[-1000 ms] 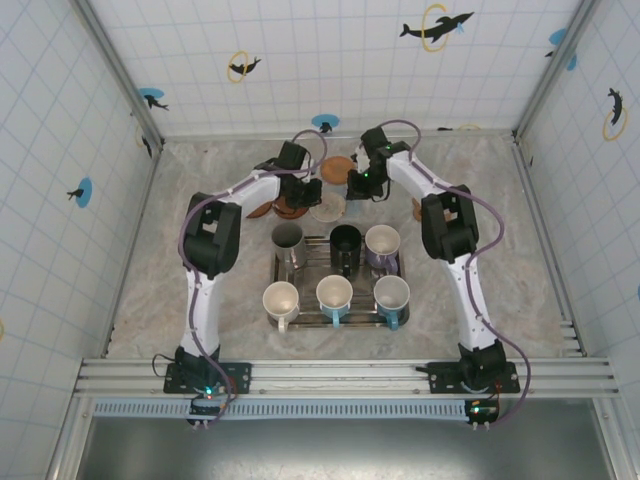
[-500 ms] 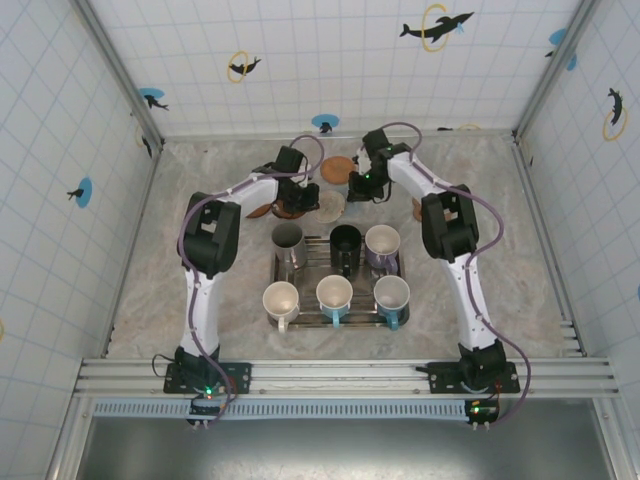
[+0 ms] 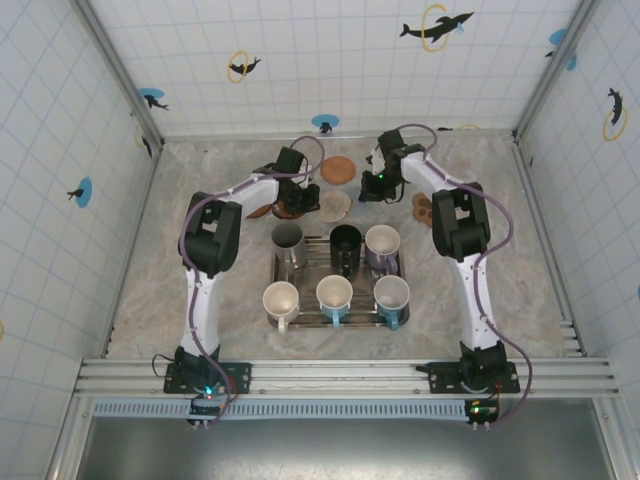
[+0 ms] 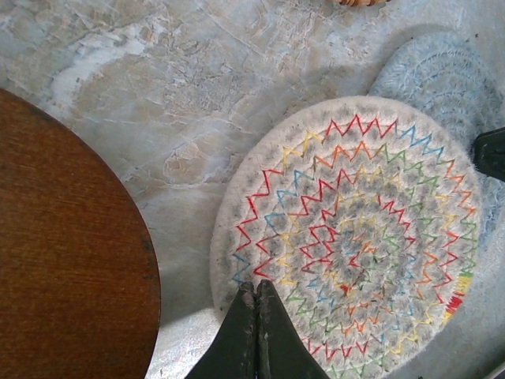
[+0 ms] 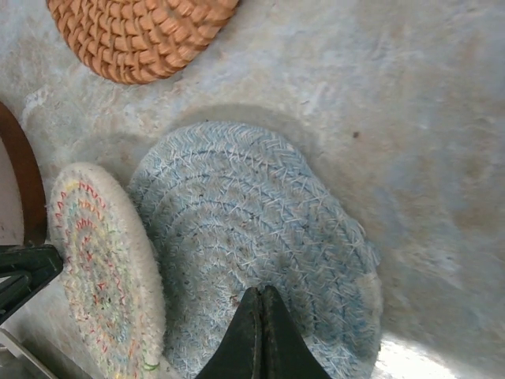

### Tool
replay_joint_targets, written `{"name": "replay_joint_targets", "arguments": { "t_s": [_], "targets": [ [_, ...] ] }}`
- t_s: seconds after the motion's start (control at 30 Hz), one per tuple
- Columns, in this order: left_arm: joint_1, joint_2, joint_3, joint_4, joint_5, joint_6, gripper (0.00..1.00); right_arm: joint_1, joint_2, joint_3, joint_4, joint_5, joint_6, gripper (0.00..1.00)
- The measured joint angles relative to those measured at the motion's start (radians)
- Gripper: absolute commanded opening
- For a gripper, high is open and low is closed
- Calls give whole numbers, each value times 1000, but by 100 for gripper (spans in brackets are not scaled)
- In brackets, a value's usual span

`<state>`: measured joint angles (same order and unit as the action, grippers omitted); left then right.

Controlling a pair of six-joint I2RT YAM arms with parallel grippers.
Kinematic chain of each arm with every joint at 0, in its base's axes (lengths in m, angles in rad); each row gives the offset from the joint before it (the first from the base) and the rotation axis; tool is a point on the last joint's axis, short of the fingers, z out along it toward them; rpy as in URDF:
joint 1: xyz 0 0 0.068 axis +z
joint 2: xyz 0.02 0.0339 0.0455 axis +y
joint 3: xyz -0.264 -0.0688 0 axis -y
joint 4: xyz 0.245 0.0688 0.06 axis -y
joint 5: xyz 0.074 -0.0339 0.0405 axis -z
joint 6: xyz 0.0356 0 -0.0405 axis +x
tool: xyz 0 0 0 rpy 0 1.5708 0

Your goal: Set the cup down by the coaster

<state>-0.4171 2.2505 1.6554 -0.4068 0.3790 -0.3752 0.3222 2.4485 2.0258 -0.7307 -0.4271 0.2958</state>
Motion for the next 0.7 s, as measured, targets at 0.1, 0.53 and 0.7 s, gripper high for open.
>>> {"name": "replay_joint_targets", "arguments": {
  "t_s": [0.1,0.53,0.7],
  "targets": [
    [0,5,3,4,5,0,0,-3,0,0,-1,3,-2,0],
    [0,69,104,-5,-6,-23,0,-57,-34,-47,-5,34,-25,0],
    [4,87,132,-3,-16,-27,0,-81,-64,-93,-2,50,-27,0]
  ]
}}
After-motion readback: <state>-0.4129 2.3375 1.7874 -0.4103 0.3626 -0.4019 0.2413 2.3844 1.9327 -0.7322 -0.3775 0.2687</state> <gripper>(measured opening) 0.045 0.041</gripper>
